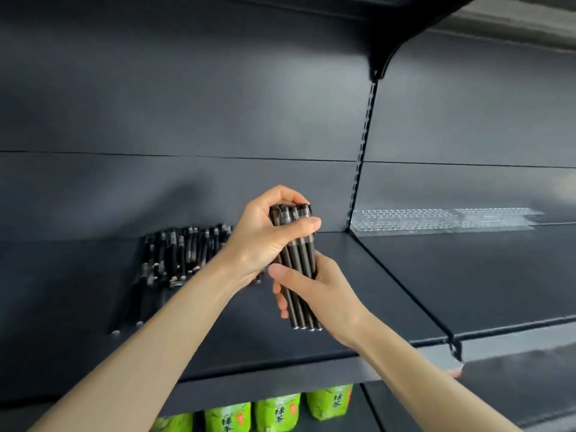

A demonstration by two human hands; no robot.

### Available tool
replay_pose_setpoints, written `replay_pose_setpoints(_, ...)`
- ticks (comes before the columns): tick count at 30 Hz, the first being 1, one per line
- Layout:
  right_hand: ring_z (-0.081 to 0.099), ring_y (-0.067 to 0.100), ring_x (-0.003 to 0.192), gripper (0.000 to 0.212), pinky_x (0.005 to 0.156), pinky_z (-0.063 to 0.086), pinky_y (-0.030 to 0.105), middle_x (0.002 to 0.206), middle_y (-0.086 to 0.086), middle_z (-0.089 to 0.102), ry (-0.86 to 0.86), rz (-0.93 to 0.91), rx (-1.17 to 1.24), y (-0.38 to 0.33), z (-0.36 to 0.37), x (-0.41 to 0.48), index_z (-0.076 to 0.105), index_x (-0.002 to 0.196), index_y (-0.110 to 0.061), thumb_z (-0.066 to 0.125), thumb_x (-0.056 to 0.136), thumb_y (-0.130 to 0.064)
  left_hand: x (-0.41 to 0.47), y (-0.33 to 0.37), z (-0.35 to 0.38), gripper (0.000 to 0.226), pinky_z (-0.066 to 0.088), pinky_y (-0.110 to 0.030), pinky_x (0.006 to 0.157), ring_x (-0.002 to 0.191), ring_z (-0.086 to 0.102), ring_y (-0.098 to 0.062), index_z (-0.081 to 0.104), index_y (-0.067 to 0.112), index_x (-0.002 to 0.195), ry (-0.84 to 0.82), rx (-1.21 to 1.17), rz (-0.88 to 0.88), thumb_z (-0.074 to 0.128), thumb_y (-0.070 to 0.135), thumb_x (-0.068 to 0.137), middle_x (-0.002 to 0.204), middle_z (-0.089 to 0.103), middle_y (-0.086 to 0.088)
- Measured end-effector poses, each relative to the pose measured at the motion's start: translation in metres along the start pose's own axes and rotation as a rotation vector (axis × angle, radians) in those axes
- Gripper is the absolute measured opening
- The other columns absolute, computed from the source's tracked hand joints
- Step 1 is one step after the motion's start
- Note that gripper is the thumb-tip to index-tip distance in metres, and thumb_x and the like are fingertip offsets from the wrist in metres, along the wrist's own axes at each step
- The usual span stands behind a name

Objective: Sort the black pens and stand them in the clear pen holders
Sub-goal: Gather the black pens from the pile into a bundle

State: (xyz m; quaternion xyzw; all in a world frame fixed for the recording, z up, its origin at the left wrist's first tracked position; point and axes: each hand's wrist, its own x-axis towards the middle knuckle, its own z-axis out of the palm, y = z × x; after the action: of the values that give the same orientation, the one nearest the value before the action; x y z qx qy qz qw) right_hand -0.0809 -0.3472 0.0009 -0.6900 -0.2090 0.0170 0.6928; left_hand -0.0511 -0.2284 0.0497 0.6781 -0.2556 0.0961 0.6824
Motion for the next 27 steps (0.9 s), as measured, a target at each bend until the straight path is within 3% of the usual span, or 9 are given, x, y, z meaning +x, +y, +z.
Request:
replay_pose_setpoints(4,0.049,0.017,0.049,0.014,0.050,0.046,0.028,0.059,0.004,0.053,0.052,0.004,-0.040,-0.007,-0.072,-0.040,0.051,0.082,-0.006,0.059,0.091,-0.013,0.006,-0.004,0.079,0.030,0.055,-0.026,0.067,0.072,0.064,-0.017,0.057,0.014,0.105,-0.091,-0.081,-0.062,0.072,0.011,0.079,0.086,0.063,-0.013)
replay_pose_setpoints(6,0.047,0.017,0.048,0.016,0.050,0.045,0.028,0.057,0.003,0.052,0.067,0.016,-0.037,-0.012,-0.105,-0.052,0.051,0.080,-0.006,0.059,0.092,-0.013,0.016,-0.009,0.109,0.047,0.054,-0.034,0.084,0.089,0.067,-0.022,0.052,0.023,0.117,-0.140,-0.115,-0.131,0.075,0.024,0.076,0.103,0.065,-0.021)
replay_pose_setpoints(8,0.047,0.018,0.048,0.017,0.050,0.044,0.029,0.057,0.003,0.052,0.081,0.020,-0.053,-0.014,-0.139,-0.059,0.051,0.079,-0.006,0.058,0.092,-0.014,0.030,-0.018,0.135,0.064,0.047,-0.041,0.098,0.104,0.065,-0.025,0.045,0.029,0.127,-0.144,-0.239,-0.222,0.076,0.029,0.071,0.116,0.063,-0.018)
replay_pose_setpoints(10,0.046,0.019,0.049,0.016,0.051,0.044,0.030,0.061,0.006,0.052,0.096,0.023,-0.063,-0.012,-0.171,-0.062,0.051,0.082,-0.005,0.058,0.092,-0.014,0.044,-0.030,0.161,0.071,0.045,-0.038,0.099,0.101,0.064,-0.020,0.042,0.021,0.132,-0.144,-0.310,-0.280,0.078,0.029,0.071,0.114,0.062,-0.009)
replay_pose_setpoints(12,0.046,0.020,0.050,0.014,0.051,0.044,0.031,0.065,0.008,0.052,0.106,0.027,-0.080,-0.008,-0.202,-0.062,0.051,0.087,-0.004,0.059,0.092,-0.015,0.059,-0.046,0.184,0.060,0.045,-0.034,0.096,0.101,0.064,-0.017,0.052,0.014,0.123,-0.181,-0.230,-0.298,0.075,0.041,0.075,0.111,0.064,-0.004)
replay_pose_setpoints(16,0.048,0.018,0.051,0.030,0.051,0.045,0.030,0.070,0.007,0.053,0.138,0.072,-0.085,0.005,-0.263,-0.052,0.044,0.111,-0.002,0.060,0.092,-0.017,0.091,-0.078,0.224,0.058,0.042,-0.035,0.101,0.107,0.063,-0.018,0.060,0.026,0.115,-0.273,-0.007,-0.333,0.064,0.067,0.073,0.113,0.067,0.005)
replay_pose_setpoints(19,0.051,0.019,0.052,0.033,0.052,0.048,0.032,0.071,0.005,0.053,0.156,0.151,-0.109,0.013,-0.311,-0.037,0.038,0.112,-0.010,0.060,0.092,-0.024,0.122,-0.098,0.251,0.040,0.043,-0.021,0.086,0.098,0.060,-0.001,0.058,0.027,0.117,-0.343,0.122,-0.312,0.051,0.055,0.089,0.110,0.064,0.013)
replay_pose_setpoints(21,0.056,0.022,0.056,0.032,0.054,0.052,0.035,0.072,0.004,0.054,0.138,0.226,-0.146,0.020,-0.339,-0.027,0.036,0.108,-0.013,0.058,0.092,-0.029,0.139,-0.111,0.268,0.025,0.042,-0.016,0.067,0.069,0.055,0.008,0.057,0.024,0.106,-0.329,0.171,-0.321,0.044,0.043,0.096,0.090,0.060,0.015)
replay_pose_setpoints(27,0.057,-0.002,0.092,0.027,0.090,0.043,0.022,0.095,-0.008,0.063,-0.020,0.227,-0.454,0.045,-0.394,0.010,0.051,0.105,-0.016,0.041,0.099,-0.040,0.169,-0.142,0.300,0.025,0.042,-0.021,0.047,0.055,0.049,-0.011,0.052,0.011,0.093,-0.248,0.145,-0.450,0.044,0.034,0.099,0.074,0.052,-0.004)
